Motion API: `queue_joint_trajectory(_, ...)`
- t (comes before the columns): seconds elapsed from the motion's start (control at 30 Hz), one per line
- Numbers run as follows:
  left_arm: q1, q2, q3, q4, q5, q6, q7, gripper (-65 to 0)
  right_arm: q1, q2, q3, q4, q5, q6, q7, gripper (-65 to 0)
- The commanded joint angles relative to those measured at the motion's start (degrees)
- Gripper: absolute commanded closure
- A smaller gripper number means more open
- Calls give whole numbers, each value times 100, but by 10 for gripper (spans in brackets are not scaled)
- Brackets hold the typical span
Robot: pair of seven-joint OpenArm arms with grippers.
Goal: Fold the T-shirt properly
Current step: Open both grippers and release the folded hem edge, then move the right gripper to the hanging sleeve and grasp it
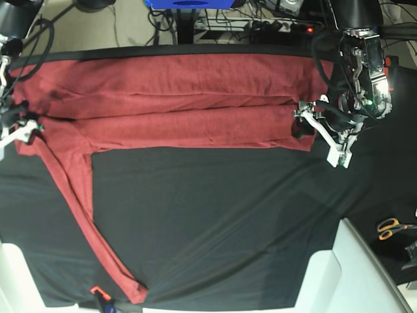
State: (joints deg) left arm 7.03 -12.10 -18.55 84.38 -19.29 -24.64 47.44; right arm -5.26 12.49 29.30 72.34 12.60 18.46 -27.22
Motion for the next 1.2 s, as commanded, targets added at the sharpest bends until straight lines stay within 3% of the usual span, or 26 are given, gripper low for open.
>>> queue_joint_trajectory(0.0, -74, -69, -22, 120, -45, -10, -72, -444, 55, 109, 28, 112, 19, -13, 89, -321)
queue_joint_trajectory(0.17, -92, -148, -31, 138, -54, -10, -72, -443, 47, 109, 28, 112, 19, -435, 89, -321)
queue_joint_trajectory(0.4, -57, -96, -664, 516, -97, -10, -36, -443, 372, 153, -68, 279, 19, -426, 116, -315)
queue_joint_trajectory(0.67, -30, -140, -822, 516, -62, -10, -36, -441, 1752, 777, -2099, -732, 10, -461, 124, -314)
queue_joint_trajectory(0.9, -21, -140, -822, 490, -54, -10, -36, -441, 2596, 795, -3154, -2192, 1, -488, 599, -312)
queue_joint_trajectory(1.07, -39, -148, -822, 279, -54, -10, -36, -441, 2789, 795, -3857, -2649, 1, -945, 837, -312)
queue_joint_trajectory(1.17, -57, -131, -822, 147, -54, -10, -45, -441, 2789, 795, -3910, -2658, 1, -980, 889, -312)
